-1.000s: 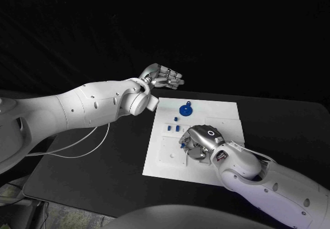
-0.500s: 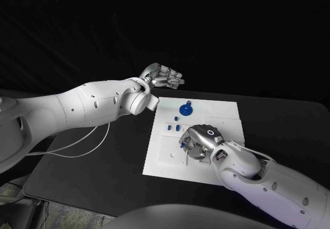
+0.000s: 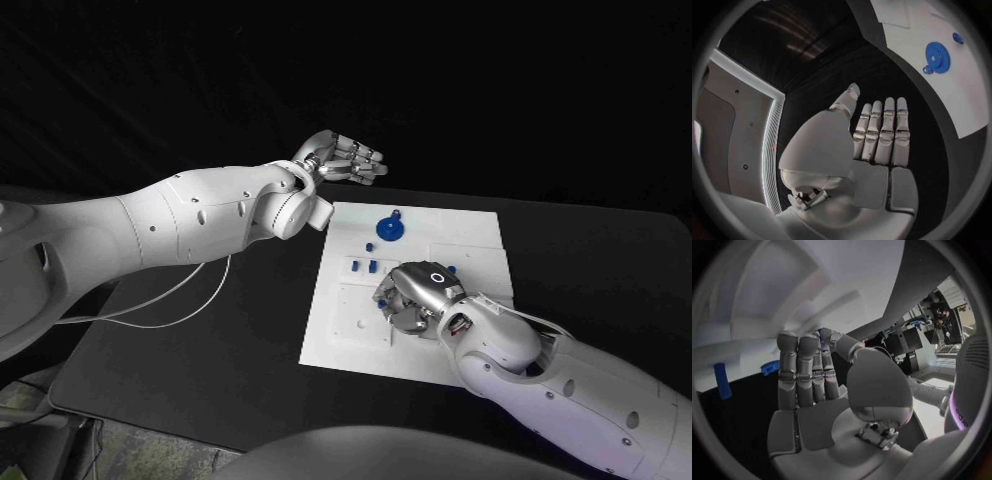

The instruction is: Assemble the parts on the task board

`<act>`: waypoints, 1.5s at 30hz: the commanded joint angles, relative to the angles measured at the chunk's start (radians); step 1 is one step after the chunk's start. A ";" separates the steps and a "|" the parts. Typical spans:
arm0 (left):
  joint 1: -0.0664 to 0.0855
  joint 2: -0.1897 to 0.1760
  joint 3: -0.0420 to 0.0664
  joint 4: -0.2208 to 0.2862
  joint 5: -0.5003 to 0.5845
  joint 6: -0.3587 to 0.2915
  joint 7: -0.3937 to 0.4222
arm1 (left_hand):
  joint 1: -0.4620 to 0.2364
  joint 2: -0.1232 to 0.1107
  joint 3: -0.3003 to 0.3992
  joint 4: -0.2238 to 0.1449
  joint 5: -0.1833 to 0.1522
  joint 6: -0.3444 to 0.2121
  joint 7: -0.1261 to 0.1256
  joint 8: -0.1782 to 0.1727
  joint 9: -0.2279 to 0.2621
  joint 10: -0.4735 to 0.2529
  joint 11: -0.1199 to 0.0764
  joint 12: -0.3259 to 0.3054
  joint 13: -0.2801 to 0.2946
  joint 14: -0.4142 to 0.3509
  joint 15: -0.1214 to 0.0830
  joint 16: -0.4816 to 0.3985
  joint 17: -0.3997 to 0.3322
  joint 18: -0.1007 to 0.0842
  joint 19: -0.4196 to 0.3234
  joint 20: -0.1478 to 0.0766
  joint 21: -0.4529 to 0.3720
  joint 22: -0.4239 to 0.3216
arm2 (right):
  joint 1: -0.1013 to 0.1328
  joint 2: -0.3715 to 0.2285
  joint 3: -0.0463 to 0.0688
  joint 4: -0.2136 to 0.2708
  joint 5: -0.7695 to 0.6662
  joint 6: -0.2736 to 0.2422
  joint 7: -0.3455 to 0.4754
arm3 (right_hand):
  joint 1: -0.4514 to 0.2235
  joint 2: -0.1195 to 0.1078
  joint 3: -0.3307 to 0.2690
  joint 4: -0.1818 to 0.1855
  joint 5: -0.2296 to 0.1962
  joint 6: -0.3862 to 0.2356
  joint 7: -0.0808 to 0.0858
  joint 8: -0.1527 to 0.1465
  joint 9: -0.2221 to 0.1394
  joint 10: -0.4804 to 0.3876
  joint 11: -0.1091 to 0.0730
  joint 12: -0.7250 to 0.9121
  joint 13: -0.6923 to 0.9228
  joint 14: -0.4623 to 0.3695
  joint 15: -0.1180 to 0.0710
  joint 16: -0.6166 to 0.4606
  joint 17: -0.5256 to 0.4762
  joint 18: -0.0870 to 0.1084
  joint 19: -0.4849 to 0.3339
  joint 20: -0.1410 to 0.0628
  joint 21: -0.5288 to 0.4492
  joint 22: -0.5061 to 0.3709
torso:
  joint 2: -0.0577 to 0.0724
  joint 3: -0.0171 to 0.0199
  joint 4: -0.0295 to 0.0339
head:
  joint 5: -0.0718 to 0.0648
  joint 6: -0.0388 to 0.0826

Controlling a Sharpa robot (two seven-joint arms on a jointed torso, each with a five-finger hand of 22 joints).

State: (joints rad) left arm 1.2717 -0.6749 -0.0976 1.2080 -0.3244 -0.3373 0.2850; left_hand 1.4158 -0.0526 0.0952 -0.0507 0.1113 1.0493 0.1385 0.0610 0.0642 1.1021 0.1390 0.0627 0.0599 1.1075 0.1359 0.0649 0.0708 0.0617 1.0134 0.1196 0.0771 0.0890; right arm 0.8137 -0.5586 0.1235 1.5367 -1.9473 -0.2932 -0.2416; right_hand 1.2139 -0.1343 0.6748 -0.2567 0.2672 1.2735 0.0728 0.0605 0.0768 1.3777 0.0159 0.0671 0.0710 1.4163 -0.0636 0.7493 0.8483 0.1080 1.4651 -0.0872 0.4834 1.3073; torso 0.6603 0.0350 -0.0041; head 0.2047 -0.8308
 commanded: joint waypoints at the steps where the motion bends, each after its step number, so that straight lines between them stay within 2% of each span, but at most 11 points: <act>1: 0.002 0.002 0.001 0.001 0.005 0.013 0.005 | 0.002 0.004 0.001 0.005 0.002 0.001 0.002 0.001 -0.001 -0.005 -0.001 -0.003 -0.001 -0.005 0.000 -0.003 -0.001 -0.003 0.000 0.003 0.005 -0.001 | -0.002 0.002 -0.004 -0.003 -0.019 0.030 -0.012 | -0.001 0.009 0.005 0.000 -0.007 0.004 0.002 0.003 0.000 0.000 0.003 0.003 0.000 -0.004 -0.006 -0.006 0.000 0.018 0.044 -0.005 -0.009 0.028 | 0.000 -0.0002 -0.0008 | 0.000 -0.001; 5: 0.002 0.002 0.001 0.002 0.005 0.013 0.004 | 0.002 0.004 0.001 0.005 0.002 0.001 0.002 0.001 -0.001 -0.005 -0.001 -0.003 -0.001 -0.005 0.000 -0.003 -0.001 -0.003 0.000 0.003 0.005 -0.001 | -0.002 0.003 -0.006 -0.004 -0.014 0.036 -0.012 | -0.003 0.006 -0.014 0.004 -0.008 -0.011 0.007 0.002 -0.004 -0.015 0.007 0.001 -0.002 -0.005 -0.003 -0.005 -0.001 0.019 0.044 -0.002 -0.010 0.027 | 0.000 -0.0002 -0.0007 | 0.001 -0.001; 10: 0.002 0.001 0.001 0.001 0.005 0.013 0.004 | 0.004 0.006 0.000 0.005 0.000 0.002 0.001 0.001 -0.001 -0.005 -0.001 -0.003 -0.001 -0.004 0.000 -0.003 -0.001 -0.003 0.000 0.003 0.006 -0.005 | -0.002 0.001 -0.008 -0.004 0.003 0.030 -0.006 | -0.015 -0.008 -0.099 0.021 0.017 -0.081 0.021 0.001 -0.011 -0.064 0.020 -0.001 -0.006 -0.007 0.009 0.002 -0.002 0.027 0.045 0.009 -0.026 0.018 | 0.000 0.0001 -0.0009 | 0.001 -0.002; 15: 0.002 0.001 0.001 0.002 0.005 0.015 0.002 | 0.003 0.006 -0.001 0.006 -0.002 0.002 0.001 0.001 -0.001 -0.005 -0.001 -0.003 -0.001 -0.005 0.000 -0.003 -0.001 -0.003 -0.001 0.003 0.006 -0.006 | -0.002 -0.002 -0.009 -0.001 0.016 -0.002 -0.003 | -0.020 -0.021 -0.170 0.031 -0.027 -0.131 0.021 0.002 -0.011 -0.114 0.032 -0.002 -0.008 -0.002 0.019 0.003 -0.012 0.037 0.048 0.019 -0.030 0.004 | 0.000 0.0006 -0.0009 | 0.000 0.000; 22: 0.002 0.000 0.001 0.002 0.005 0.015 0.002 | 0.002 0.005 -0.002 0.007 -0.004 0.002 0.002 0.001 -0.001 -0.005 -0.001 -0.003 -0.001 -0.005 0.000 -0.003 -0.001 -0.003 -0.001 0.003 0.006 -0.006 | -0.002 -0.010 -0.009 0.012 0.031 -0.054 -0.003 | -0.012 -0.046 -0.206 0.029 -0.035 -0.174 0.017 0.002 -0.011 -0.198 0.055 0.004 -0.009 -0.011 0.033 -0.001 -0.025 0.053 0.046 0.034 -0.057 -0.019 | 0.000 0.0018 -0.0013 | -0.001 0.003; 29: 0.002 -0.001 0.001 0.001 0.005 0.017 0.001 | 0.002 0.005 -0.002 0.007 -0.004 0.002 0.002 0.001 -0.001 -0.005 -0.001 -0.003 -0.001 -0.005 0.000 -0.003 -0.001 -0.003 -0.001 0.003 0.006 -0.006 | -0.002 -0.041 -0.004 0.050 0.044 -0.086 -0.009 | -0.005 -0.047 -0.220 0.031 -0.030 -0.175 0.017 0.002 -0.011 -0.211 0.057 0.013 -0.009 -0.013 0.035 0.004 -0.038 0.059 0.046 0.038 -0.062 -0.034 | -0.001 0.0014 -0.0022 | -0.006 0.010; 32: 0.002 -0.001 0.001 -0.002 0.005 0.020 0.002 | 0.000 0.006 -0.005 0.009 -0.012 0.002 0.001 0.001 -0.001 -0.005 -0.001 -0.003 -0.001 -0.005 0.001 -0.003 -0.001 -0.003 -0.001 0.003 0.007 -0.007 | -0.001 -0.058 0.011 0.070 0.052 -0.091 -0.013 | -0.008 -0.047 -0.214 0.034 -0.030 -0.171 0.018 0.002 -0.011 -0.204 0.055 0.015 -0.009 -0.010 0.034 0.008 -0.040 0.057 0.047 0.037 -0.048 -0.033 | -0.002 0.0017 -0.0033 | -0.011 0.018; 35: 0.002 -0.001 0.001 -0.004 0.005 0.021 0.003 | 0.000 0.006 -0.005 0.009 -0.012 0.002 0.001 0.001 -0.001 -0.005 -0.001 -0.003 -0.001 -0.005 0.001 -0.003 -0.001 -0.003 -0.001 0.003 0.007 -0.007 | -0.001 -0.080 0.035 0.093 0.070 -0.087 -0.016 | -0.009 -0.046 -0.210 0.038 -0.029 -0.168 0.019 0.002 -0.011 -0.199 0.054 0.015 -0.009 -0.008 0.033 0.010 -0.041 0.056 0.048 0.036 -0.036 -0.032 | -0.001 0.0019 -0.0030 | -0.017 0.021; 41: 0.002 -0.006 0.001 -0.005 0.005 0.018 0.007 | 0.000 0.006 -0.005 0.009 -0.012 0.002 0.001 0.001 -0.001 -0.005 -0.001 -0.003 -0.001 -0.005 0.001 -0.003 -0.001 -0.003 -0.001 0.003 0.007 -0.007 | 0.007 -0.136 0.108 0.133 0.114 -0.032 -0.018 | -0.008 -0.045 -0.211 0.050 -0.024 -0.171 0.019 0.002 -0.011 -0.182 0.049 0.010 -0.009 0.001 0.029 0.020 -0.042 0.054 0.050 0.032 0.006 -0.031 | -0.001 0.0008 -0.0027 | -0.043 0.037; 44: 0.001 -0.009 0.001 -0.004 0.005 0.017 0.010 | 0.000 0.006 -0.005 0.009 -0.012 0.002 0.001 0.001 -0.001 -0.005 -0.001 -0.003 -0.001 -0.005 0.001 -0.003 -0.001 -0.003 -0.001 0.003 0.007 -0.007 | 0.019 -0.166 0.137 0.137 0.131 0.006 -0.015 | -0.006 -0.040 -0.217 0.055 -0.019 -0.166 0.022 0.002 -0.011 -0.166 0.044 0.012 -0.009 0.006 0.025 0.025 -0.041 0.054 0.051 0.028 0.016 -0.037 | -0.001 0.0006 -0.0043 | -0.049 0.048; 45: 0.001 -0.009 0.001 -0.004 0.005 0.017 0.011 | 0.000 0.006 -0.005 0.009 -0.012 0.002 0.001 0.001 -0.001 -0.005 -0.001 -0.003 -0.001 -0.005 0.001 -0.003 -0.001 -0.003 -0.001 0.003 0.007 -0.007 | 0.021 -0.171 0.141 0.136 0.134 0.012 -0.015 | -0.006 -0.040 -0.220 0.055 -0.018 -0.167 0.021 0.002 -0.011 -0.166 0.044 0.011 -0.009 0.007 0.025 0.025 -0.041 0.055 0.050 0.028 0.015 -0.039 | -0.001 0.0004 -0.0038 | -0.051 0.049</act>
State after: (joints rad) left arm 1.2717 -0.6851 -0.0978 1.2020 -0.3242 -0.3301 0.2825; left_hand 1.4158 -0.0526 0.0887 -0.0442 0.1014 1.0487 0.1391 0.0609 0.0642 1.1021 0.1390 0.0627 0.0599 1.1075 0.1358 0.0649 0.0708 0.0617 1.0134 0.1196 0.0771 0.0834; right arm 0.8347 -0.7275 0.2657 1.6711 -1.8495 -0.3376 -0.2554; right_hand 1.2081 -0.1765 0.4569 -0.2011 0.2450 1.1053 0.0876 0.0663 0.0668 1.2065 0.0589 0.0767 0.0610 1.4173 -0.0390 0.7726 0.8073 0.1465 1.4666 -0.0532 0.4955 1.2693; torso 0.6592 0.0360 -0.0072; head 0.1595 -0.7876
